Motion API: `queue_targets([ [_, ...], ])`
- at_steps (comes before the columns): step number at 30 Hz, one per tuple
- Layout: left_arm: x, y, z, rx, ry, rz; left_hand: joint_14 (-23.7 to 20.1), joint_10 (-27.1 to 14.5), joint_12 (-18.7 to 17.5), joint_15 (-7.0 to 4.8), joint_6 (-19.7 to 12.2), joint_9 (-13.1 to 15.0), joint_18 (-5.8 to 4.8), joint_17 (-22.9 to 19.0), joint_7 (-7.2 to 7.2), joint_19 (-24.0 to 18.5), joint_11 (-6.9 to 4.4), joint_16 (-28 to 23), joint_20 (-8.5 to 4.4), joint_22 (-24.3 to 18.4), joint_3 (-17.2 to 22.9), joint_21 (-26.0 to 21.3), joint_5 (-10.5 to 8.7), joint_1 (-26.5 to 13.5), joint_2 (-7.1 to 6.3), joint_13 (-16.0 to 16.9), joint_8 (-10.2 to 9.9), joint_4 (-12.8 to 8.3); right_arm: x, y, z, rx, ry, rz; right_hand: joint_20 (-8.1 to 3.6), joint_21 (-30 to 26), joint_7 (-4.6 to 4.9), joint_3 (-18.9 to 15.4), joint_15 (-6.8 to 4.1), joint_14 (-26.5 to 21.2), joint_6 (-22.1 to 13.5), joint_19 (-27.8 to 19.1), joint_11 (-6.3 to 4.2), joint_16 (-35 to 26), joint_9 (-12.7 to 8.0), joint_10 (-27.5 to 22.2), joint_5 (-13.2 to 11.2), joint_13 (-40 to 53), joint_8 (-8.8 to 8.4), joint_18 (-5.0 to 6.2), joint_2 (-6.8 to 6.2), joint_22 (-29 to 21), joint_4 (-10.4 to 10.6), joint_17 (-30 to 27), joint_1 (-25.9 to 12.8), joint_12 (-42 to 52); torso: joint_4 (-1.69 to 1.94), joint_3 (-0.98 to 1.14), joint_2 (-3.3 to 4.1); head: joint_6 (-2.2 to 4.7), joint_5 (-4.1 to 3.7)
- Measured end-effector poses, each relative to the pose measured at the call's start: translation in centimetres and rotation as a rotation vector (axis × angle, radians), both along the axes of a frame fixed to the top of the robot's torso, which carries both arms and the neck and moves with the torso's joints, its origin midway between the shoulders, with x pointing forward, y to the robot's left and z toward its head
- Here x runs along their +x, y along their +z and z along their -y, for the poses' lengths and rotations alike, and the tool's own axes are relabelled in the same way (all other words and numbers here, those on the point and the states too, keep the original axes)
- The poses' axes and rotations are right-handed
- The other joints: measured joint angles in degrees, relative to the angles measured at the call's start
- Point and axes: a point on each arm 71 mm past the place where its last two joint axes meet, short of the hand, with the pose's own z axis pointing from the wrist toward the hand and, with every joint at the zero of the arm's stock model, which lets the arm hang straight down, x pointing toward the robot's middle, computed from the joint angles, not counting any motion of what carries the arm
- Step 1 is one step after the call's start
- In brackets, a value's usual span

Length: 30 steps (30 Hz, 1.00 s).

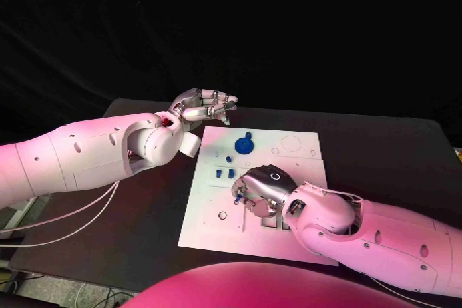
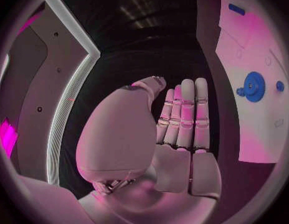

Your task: Assemble the parts on the task board

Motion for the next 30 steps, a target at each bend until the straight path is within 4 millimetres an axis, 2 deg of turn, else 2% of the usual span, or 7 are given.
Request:
queue_targets([
  [22, 0.1, -0.1, -0.2, 0.002, 0.003, -0.001, -0.21, -0.21, 0.38, 0.21, 0.0, 0.0, 0.0, 0.01, 0.0, 0.0, 0.21, 0.0, 0.0, -0.07, 0.0, 0.0, 0.0, 0.0, 0.0, 0.04, 0.0, 0.0, -0.3, -0.2, -0.4, -0.02, 0.016, -0.014, 0.0, 0.0, 0.09, -0.01, 0.0, 0.0, 0.08, 0.0, -0.16, 0.0, 0.04, 0.45, -0.01, 0.06, 0.01, 0.01, -0.36, -0.01, 0.0, 0.0, -0.38, -0.02, -0.01, 0.01, -0.01, -0.04, 0.08],
  [27, 0.1, -0.1, -0.2, 0.002, 0.003, -0.002, -0.21, -0.21, 0.38, 0.21, 0.0, 0.01, 0.0, 0.01, 0.0, 0.0, 0.21, 0.0, 0.0, -0.07, 0.0, 0.0, 0.0, 0.0, 0.0, 0.04, 0.0, 0.0, -0.4, -0.4, -0.8, -0.038, 0.02, -0.015, 0.0, -0.13, 0.09, -0.25, 0.0, 0.0, 0.07, 0.0, -0.35, 0.0, 0.07, 0.89, -0.01, 0.1, 0.13, 0.01, -0.27, -0.02, -0.24, -0.2, -1.87, -0.36, -0.01, 0.01, 0.03, -0.06, 0.11],
  [30, 0.1, -0.1, -0.2, 0.002, 0.003, -0.002, -0.21, -0.21, 0.38, 0.21, 0.0, 0.01, 0.0, 0.01, 0.0, 0.0, 0.21, 0.0, 0.0, -0.07, 0.0, 0.0, 0.0, 0.0, 0.0, 0.04, 0.0, 0.0, -0.4, -0.4, -1.1, -0.049, 0.024, -0.015, 0.0, -0.57, 0.01, -1.12, 0.0, 0.0, -0.09, 0.0, -0.68, 0.0, 0.35, 0.86, 1.02, -0.03, 0.13, 0.01, -0.9, -0.02, 0.01, -0.44, -3.02, -0.81, -0.01, 0.03, 0.04, -0.09, 0.13],
])
